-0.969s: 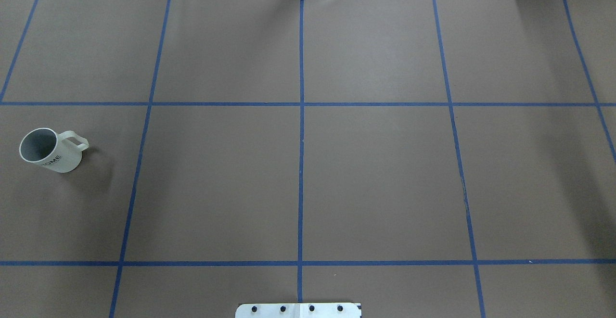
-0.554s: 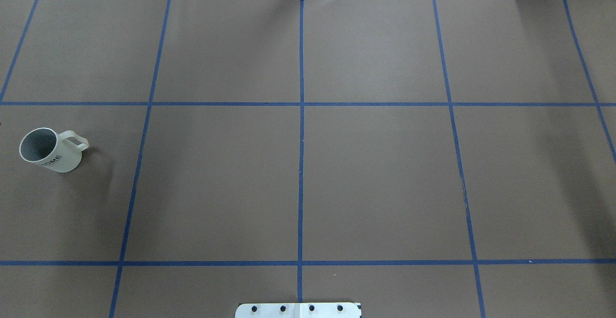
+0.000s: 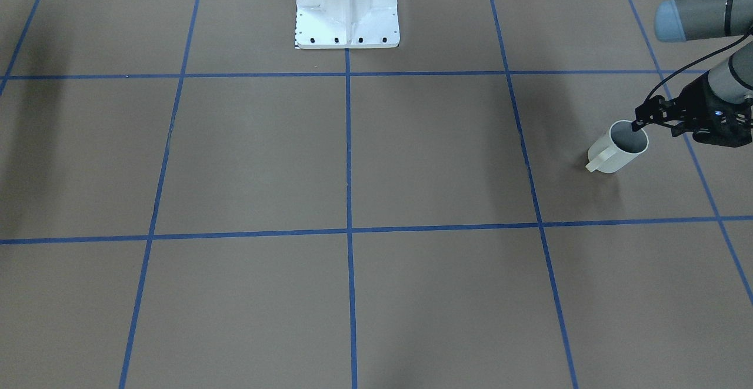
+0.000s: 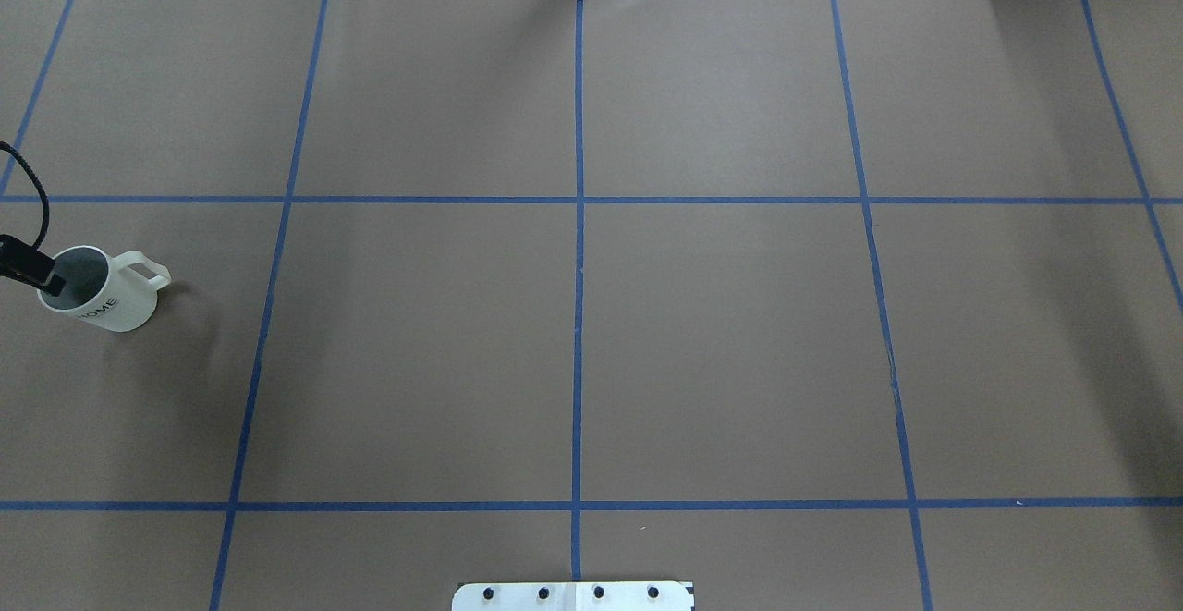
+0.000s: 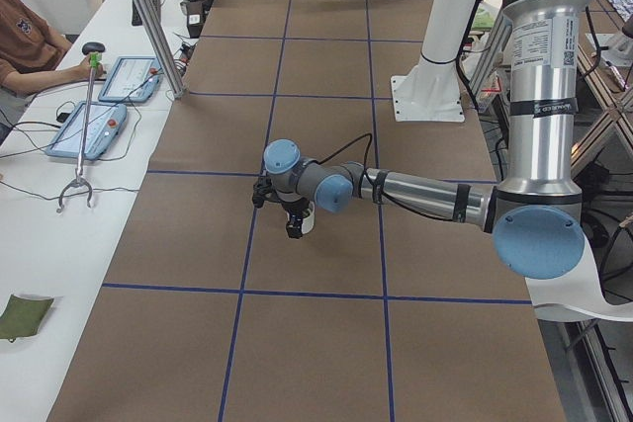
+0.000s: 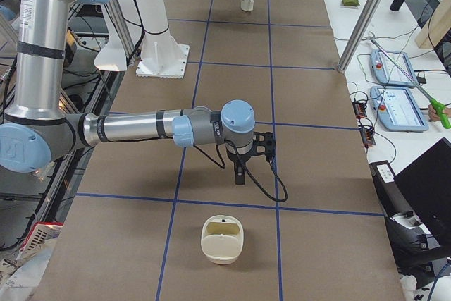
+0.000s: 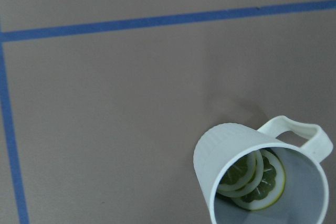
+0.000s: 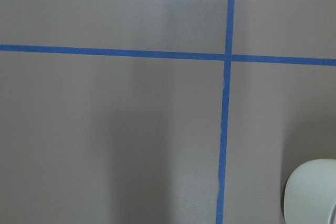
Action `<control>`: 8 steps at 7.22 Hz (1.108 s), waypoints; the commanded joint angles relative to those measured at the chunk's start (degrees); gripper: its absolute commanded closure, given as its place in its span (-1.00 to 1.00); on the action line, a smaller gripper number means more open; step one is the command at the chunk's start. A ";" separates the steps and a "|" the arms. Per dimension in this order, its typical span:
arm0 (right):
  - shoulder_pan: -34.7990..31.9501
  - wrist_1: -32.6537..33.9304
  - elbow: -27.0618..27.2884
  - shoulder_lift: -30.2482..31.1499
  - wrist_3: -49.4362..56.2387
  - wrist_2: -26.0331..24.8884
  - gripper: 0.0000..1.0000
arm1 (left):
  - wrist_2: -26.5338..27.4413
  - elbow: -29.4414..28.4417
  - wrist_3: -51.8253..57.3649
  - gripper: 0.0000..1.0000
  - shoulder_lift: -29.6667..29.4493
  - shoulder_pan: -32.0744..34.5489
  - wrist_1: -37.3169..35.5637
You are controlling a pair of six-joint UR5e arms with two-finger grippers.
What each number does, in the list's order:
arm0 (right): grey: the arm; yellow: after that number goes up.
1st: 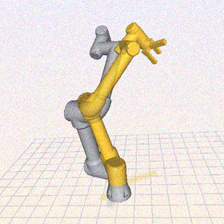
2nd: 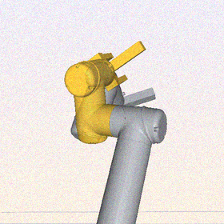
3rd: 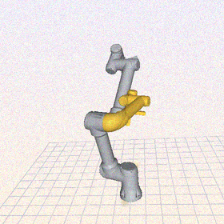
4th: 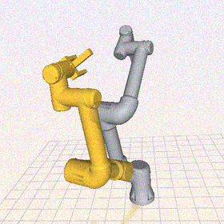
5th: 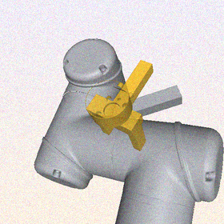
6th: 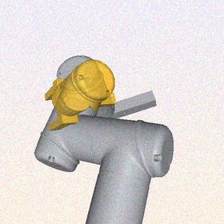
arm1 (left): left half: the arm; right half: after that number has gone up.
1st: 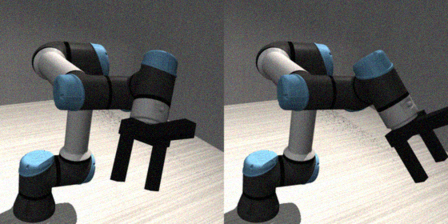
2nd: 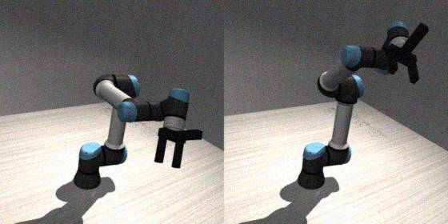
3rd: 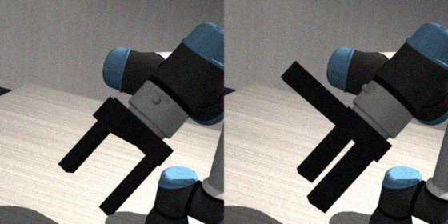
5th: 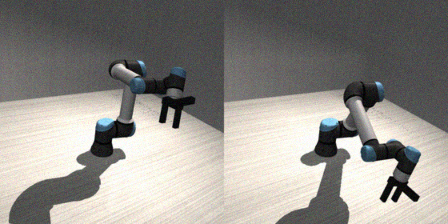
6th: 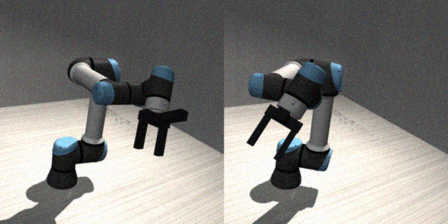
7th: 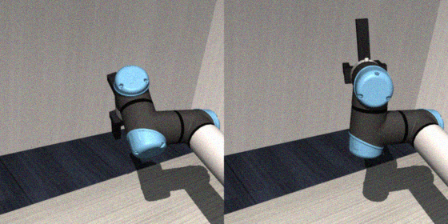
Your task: Left arm hands cup to right arm to dump lemon
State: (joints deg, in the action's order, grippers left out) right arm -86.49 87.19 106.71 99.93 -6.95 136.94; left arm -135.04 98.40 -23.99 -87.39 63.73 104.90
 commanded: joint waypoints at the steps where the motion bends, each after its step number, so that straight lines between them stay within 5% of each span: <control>1: 0.27 0.00 -0.01 0.00 0.00 -0.01 -1.00 | 0.04 -1.55 0.00 0.44 -1.63 -0.71 -0.04; 2: 0.27 0.00 -0.01 -0.17 0.00 -0.10 -1.00 | 0.04 -1.64 -0.09 0.99 -1.90 -0.71 -0.04; 4: 0.35 -0.44 -0.27 -0.26 0.00 -0.01 -1.00 | -0.40 -1.64 -2.53 1.00 -2.34 -0.62 -0.66; 8: 3.76 -18.40 -2.73 -1.57 -4.53 2.01 -1.00 | -5.50 2.92 -21.66 1.00 -13.39 -0.53 -8.65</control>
State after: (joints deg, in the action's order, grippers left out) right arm -84.83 74.94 104.32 99.28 -8.18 138.84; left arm -139.30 99.64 -39.97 -96.89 63.16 98.69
